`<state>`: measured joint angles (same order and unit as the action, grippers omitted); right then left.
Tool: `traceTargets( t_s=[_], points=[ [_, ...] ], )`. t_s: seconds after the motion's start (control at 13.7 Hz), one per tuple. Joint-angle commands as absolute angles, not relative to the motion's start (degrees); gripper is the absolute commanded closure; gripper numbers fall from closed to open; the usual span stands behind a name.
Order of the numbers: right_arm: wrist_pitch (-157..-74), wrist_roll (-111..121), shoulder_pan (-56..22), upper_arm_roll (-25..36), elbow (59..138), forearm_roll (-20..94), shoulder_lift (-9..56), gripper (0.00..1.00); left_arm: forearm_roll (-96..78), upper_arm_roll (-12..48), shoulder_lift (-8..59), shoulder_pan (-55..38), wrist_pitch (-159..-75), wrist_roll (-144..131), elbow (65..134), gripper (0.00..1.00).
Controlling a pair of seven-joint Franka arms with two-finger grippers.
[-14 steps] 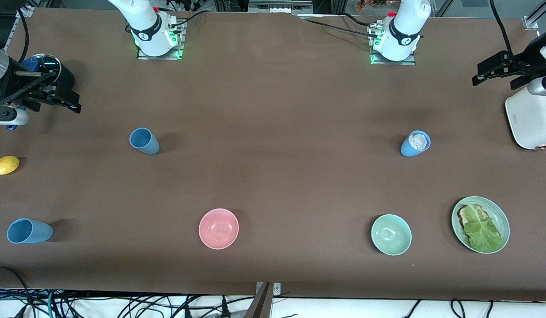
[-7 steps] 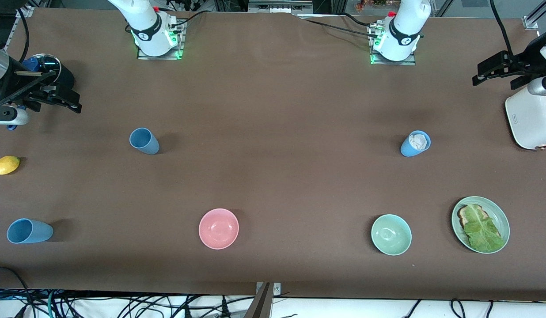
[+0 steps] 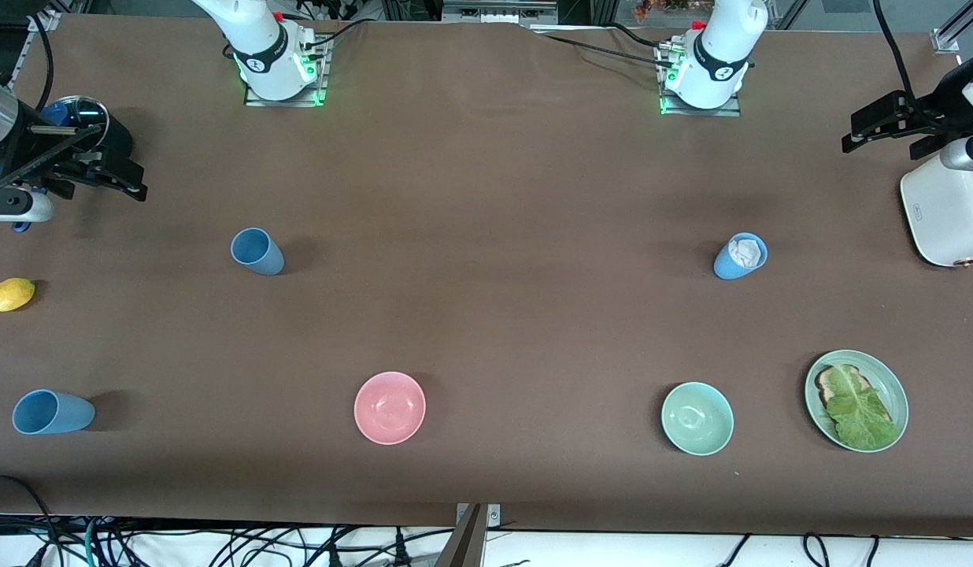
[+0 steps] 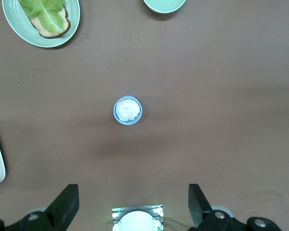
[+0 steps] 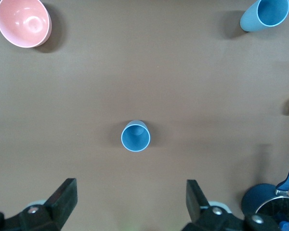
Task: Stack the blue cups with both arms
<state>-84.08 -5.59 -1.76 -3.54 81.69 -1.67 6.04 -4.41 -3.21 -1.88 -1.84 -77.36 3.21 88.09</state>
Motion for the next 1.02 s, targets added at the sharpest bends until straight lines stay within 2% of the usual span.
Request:
traceTargets(
  t_s=[0.0,0.73,0.95],
  points=[
    [-83.41,-5.19,-1.85,-3.52,81.91,-0.88,5.36,0.00,-3.96,-3.16,-1.14,-1.67,-75.94,4.40,86.13,0.00],
    [-83.94,-5.19,-1.76,-3.43,83.67,-0.70,5.27,0.00,-5.00,-3.25,-1.14,-1.41,-76.03,4.04,86.13,0.00],
    [-83.85,-5.19,-1.76,-3.34,83.76,-0.70,5.27,0.00,-5.10,-3.34,0.96,-1.32,-76.03,3.96,86.13,0.00]
  ],
)
